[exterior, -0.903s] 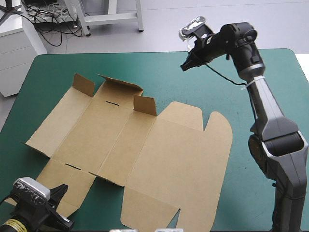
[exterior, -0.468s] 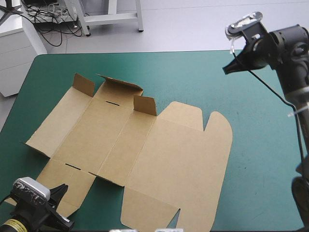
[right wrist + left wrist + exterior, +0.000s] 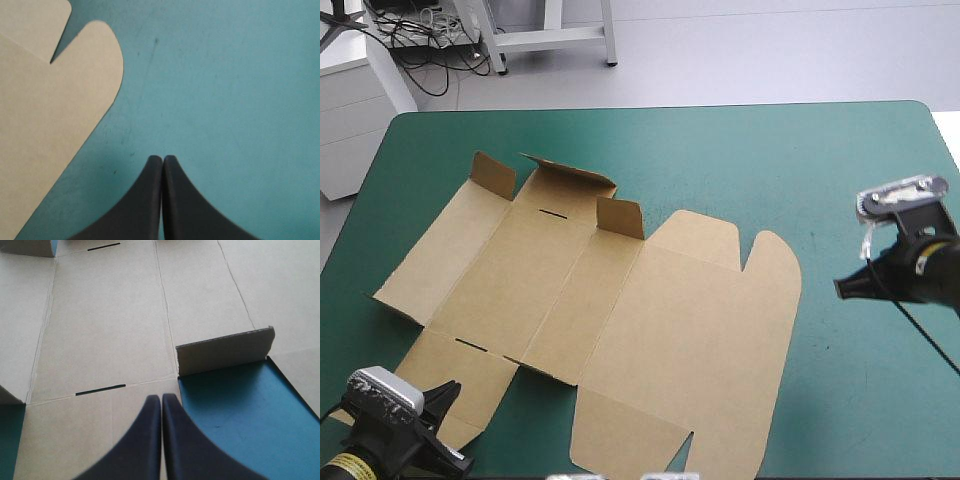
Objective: Fold the box
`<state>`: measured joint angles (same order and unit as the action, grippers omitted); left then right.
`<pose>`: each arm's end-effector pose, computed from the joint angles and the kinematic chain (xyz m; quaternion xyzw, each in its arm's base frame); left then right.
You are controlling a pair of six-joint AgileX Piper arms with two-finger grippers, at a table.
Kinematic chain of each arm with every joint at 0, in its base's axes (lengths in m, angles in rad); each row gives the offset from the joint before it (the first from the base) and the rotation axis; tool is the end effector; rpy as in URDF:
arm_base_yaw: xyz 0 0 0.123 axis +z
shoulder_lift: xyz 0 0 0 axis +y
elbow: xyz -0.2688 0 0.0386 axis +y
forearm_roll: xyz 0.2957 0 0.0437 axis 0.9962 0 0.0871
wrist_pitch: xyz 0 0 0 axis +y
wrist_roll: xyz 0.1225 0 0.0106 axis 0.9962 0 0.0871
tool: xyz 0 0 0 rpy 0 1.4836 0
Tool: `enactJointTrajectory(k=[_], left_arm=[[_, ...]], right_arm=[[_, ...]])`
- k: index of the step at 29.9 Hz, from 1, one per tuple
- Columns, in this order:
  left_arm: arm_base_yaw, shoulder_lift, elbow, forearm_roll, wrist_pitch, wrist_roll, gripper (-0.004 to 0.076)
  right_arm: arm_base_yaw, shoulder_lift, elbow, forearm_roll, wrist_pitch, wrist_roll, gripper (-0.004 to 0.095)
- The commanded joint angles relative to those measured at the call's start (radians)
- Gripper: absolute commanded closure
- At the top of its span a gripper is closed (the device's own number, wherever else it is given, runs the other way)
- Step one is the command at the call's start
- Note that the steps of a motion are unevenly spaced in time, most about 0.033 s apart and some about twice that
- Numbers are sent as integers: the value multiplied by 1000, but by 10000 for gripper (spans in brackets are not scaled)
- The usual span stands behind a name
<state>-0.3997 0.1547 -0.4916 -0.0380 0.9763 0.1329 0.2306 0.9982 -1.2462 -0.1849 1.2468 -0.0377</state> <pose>0.0994 -0.0462 0.2770 0.2282 0.8426 -0.0836 0.4806 0.2359 0.0334 0.3894 -0.1255 0.9337 -0.0609 0.3297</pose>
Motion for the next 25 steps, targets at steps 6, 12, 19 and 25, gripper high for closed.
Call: enactJointTrajectory(k=[6, 12, 19, 25], left_arm=[[-3, 13, -32, 7, -66, -24, 734], [-3, 13, -32, 14, -64, -40, 734], [-3, 70, -34, 21, -73, -61, 734], [-3, 257, -137, 50, -151, -66, 734]], right_arm=[[-5, -284, 285, 7, 6, 135, 928], [-5, -426, 447, 35, 6, 181, 928], [-5, -518, 549, 35, -29, 164, 928], [-5, -526, 565, 35, -97, 164, 928]])
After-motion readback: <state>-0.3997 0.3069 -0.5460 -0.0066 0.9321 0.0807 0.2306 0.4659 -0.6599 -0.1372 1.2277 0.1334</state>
